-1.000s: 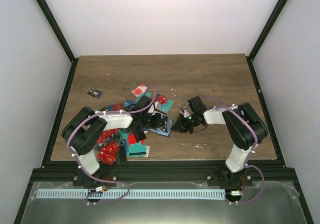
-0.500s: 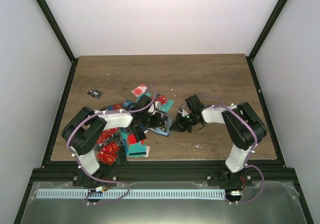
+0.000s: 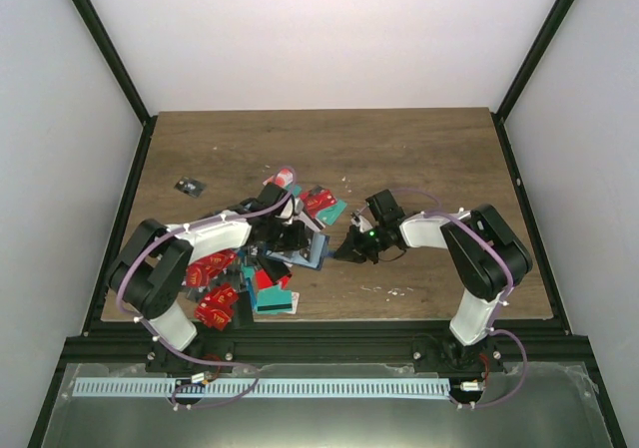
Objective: Put the credit cards into the card holder
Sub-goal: Insert the credit card into the card holder.
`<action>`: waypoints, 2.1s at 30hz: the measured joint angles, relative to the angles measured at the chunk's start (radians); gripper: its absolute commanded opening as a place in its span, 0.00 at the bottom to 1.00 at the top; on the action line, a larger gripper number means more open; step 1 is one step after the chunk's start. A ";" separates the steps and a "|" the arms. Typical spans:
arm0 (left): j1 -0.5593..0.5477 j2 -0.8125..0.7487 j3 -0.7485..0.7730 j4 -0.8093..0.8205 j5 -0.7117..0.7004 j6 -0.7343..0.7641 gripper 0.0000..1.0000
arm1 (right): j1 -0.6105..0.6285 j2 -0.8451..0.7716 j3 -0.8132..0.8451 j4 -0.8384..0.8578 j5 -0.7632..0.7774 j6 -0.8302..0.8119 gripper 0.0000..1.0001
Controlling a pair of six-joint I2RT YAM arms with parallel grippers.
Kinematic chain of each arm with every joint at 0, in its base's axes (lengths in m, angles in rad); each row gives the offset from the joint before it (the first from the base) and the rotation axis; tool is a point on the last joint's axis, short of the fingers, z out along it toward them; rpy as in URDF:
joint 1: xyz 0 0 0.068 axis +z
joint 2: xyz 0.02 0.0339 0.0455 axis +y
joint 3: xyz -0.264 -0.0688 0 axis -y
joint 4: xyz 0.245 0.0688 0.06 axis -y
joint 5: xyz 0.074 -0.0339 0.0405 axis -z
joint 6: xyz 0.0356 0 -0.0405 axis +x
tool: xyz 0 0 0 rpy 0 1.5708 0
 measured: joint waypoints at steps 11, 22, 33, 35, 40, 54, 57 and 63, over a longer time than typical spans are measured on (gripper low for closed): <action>0.027 -0.009 0.006 -0.037 0.021 0.038 0.04 | 0.000 0.000 0.000 0.035 -0.029 -0.003 0.30; 0.045 0.033 -0.035 0.080 0.127 0.023 0.04 | 0.001 0.022 0.051 0.050 -0.021 -0.026 0.41; 0.047 0.051 -0.035 0.117 0.158 0.018 0.04 | 0.002 -0.037 0.094 -0.126 0.148 -0.091 0.55; 0.047 0.051 -0.035 0.116 0.158 0.019 0.04 | 0.002 -0.072 0.089 -0.146 0.171 -0.102 0.56; 0.049 0.051 -0.035 0.114 0.159 0.020 0.04 | 0.002 -0.101 0.046 -0.144 0.180 -0.105 0.53; 0.054 0.054 -0.027 0.098 0.164 0.034 0.04 | 0.002 -0.088 0.013 -0.128 0.153 -0.086 0.60; 0.054 0.055 -0.026 0.095 0.163 0.035 0.04 | 0.003 -0.127 -0.005 -0.150 0.188 -0.078 0.63; 0.055 0.058 -0.022 0.091 0.166 0.035 0.04 | 0.003 -0.169 -0.037 -0.181 0.217 -0.070 0.62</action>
